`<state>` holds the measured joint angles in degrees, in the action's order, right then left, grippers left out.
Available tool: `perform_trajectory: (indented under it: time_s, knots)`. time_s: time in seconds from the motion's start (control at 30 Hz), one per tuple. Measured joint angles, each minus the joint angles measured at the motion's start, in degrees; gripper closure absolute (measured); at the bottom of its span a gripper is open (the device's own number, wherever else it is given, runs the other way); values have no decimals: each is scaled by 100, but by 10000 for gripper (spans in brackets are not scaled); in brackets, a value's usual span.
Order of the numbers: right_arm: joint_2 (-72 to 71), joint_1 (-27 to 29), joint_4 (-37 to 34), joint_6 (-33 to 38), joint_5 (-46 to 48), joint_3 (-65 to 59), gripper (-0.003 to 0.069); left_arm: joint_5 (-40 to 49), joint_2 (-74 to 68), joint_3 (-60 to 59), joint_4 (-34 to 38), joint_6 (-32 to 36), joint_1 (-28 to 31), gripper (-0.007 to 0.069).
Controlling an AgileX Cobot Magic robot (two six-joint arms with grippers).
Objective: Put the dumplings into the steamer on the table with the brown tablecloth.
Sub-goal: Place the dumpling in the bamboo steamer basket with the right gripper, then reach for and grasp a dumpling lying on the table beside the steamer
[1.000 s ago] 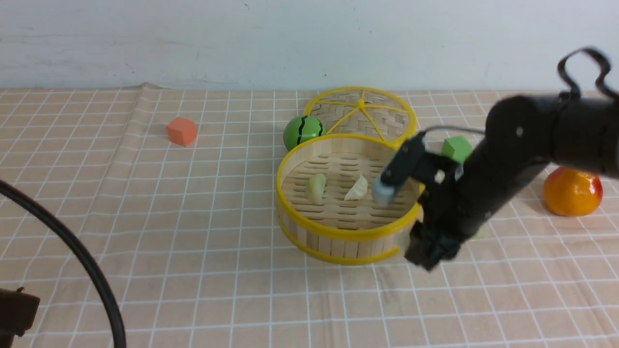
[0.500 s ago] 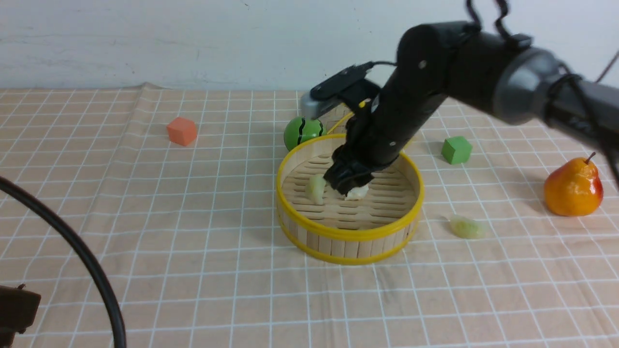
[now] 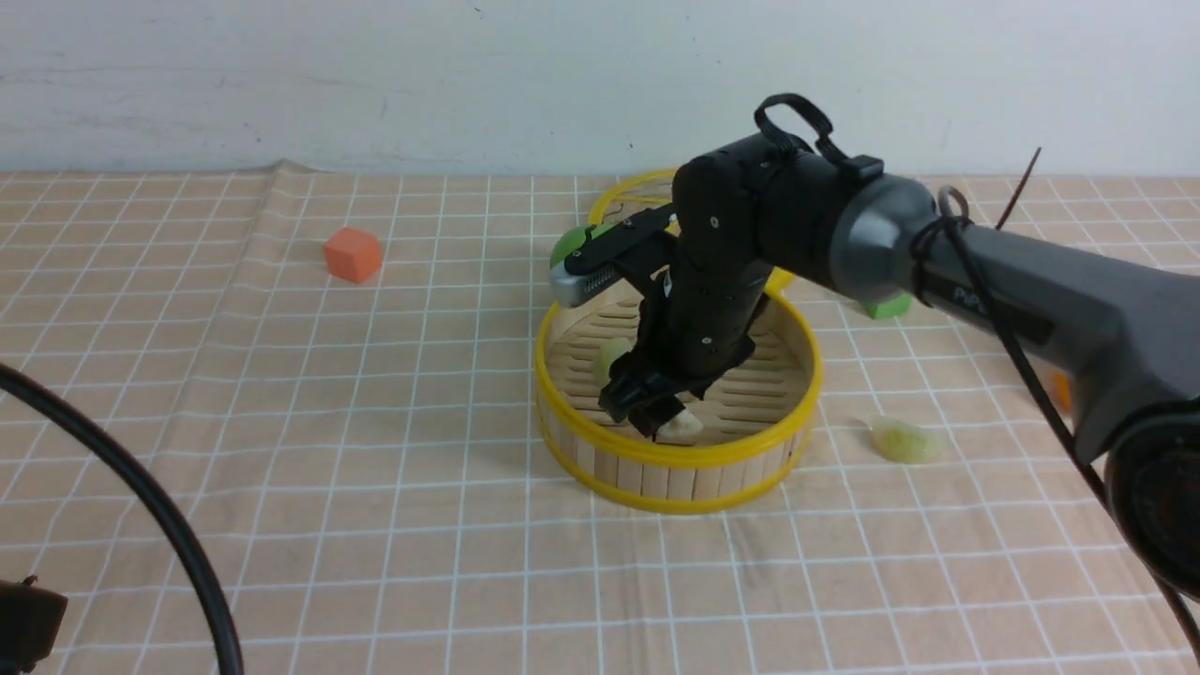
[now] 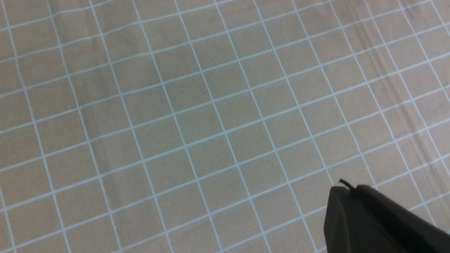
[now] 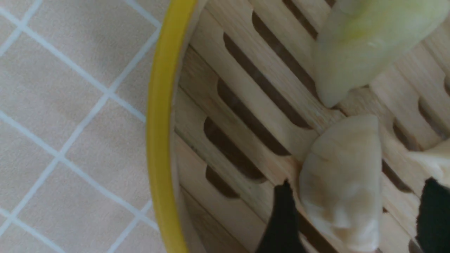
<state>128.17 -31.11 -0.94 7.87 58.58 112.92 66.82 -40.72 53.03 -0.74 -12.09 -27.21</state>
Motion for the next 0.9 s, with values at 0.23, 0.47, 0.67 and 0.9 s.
perform_trajectory:
  time_s: [0.23,0.47,0.67,0.9]
  knots:
    - [-725,46,155,374,1066,365,83,0,0,0,-33,0,0,624]
    - [-1848,1350,-342,1091,1199,-271,127,0,0,0,-46,0,0,617]
    - [-1832,2225,-587,2097,1231,-1165,134,-66,0,0,-46,3,0,613]
    - [-1214,2225,-667,3048,859,-1505,134,-138,0,0,-34,3,0,608]
